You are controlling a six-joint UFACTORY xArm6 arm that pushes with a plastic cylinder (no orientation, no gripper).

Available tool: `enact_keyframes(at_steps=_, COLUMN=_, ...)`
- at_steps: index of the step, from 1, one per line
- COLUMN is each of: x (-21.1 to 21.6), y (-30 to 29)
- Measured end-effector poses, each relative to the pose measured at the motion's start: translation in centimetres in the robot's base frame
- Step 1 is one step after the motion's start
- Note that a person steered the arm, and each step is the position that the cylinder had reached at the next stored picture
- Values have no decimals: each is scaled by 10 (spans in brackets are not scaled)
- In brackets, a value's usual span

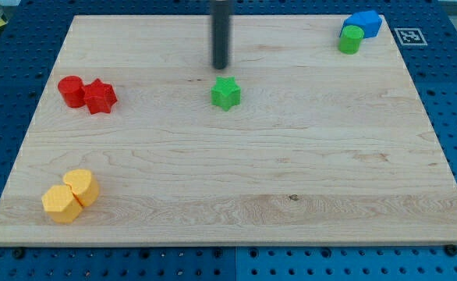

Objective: Move the green star diagonally to the green circle

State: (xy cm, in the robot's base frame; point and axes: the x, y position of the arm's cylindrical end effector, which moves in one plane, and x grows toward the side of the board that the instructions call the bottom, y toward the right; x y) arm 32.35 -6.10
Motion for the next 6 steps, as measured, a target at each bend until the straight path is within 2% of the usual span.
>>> enact_keyframes(at_steps=1, x=28, y=-56)
enact_keyframes(at_steps=2, x=54, y=-45)
enact_keyframes(at_steps=4, x=69, y=46)
enact_keyframes(at_steps=6, x=121, y=77)
